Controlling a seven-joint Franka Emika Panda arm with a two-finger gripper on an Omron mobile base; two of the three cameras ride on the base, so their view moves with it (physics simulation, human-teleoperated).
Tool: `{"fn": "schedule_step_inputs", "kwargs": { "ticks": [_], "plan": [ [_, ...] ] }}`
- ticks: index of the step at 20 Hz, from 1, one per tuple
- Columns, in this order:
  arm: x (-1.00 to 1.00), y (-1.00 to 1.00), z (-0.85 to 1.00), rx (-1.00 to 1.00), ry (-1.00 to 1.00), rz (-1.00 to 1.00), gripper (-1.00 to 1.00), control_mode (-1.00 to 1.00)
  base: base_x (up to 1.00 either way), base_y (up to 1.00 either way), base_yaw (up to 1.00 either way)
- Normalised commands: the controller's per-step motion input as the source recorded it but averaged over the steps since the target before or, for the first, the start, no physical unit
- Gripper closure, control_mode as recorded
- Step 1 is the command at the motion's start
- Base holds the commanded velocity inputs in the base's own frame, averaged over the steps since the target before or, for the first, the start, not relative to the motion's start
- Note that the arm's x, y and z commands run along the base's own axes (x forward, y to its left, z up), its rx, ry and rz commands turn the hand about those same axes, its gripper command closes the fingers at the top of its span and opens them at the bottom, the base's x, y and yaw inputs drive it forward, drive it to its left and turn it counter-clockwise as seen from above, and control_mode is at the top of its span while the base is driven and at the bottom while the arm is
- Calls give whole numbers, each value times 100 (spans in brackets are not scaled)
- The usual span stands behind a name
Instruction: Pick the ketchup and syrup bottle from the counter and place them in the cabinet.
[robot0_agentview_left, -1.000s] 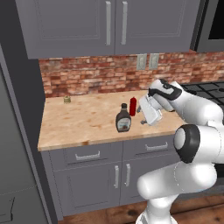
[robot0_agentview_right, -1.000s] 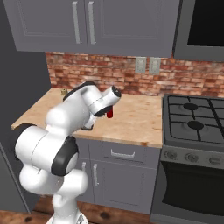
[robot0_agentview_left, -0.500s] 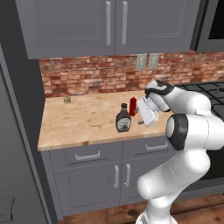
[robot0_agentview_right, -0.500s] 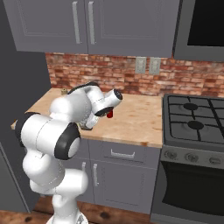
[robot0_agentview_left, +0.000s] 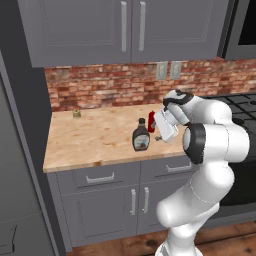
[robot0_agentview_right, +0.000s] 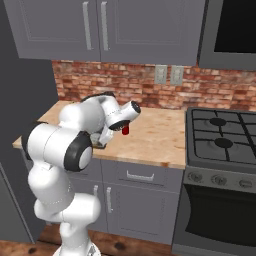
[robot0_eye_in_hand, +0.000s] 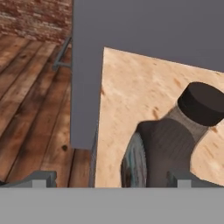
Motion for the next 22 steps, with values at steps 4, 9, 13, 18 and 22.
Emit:
{"fn": "schedule_step_inputs", "kwargs": {
  "ticks": [4,9,13,18,22],
  "plan": [
    [12,13,-5,3,0,3,-100,-100,0,0,0],
    [16,11,-6,3,0,3,-100,-100,0,0,0],
    [24,3,-6,2,1,2,-100,-100,0,0,0],
    [33,0,-7,0,1,1,-100,-100,0,0,0],
    [37,0,-8,0,1,0,-100,-100,0,0,0]
  ]
}}
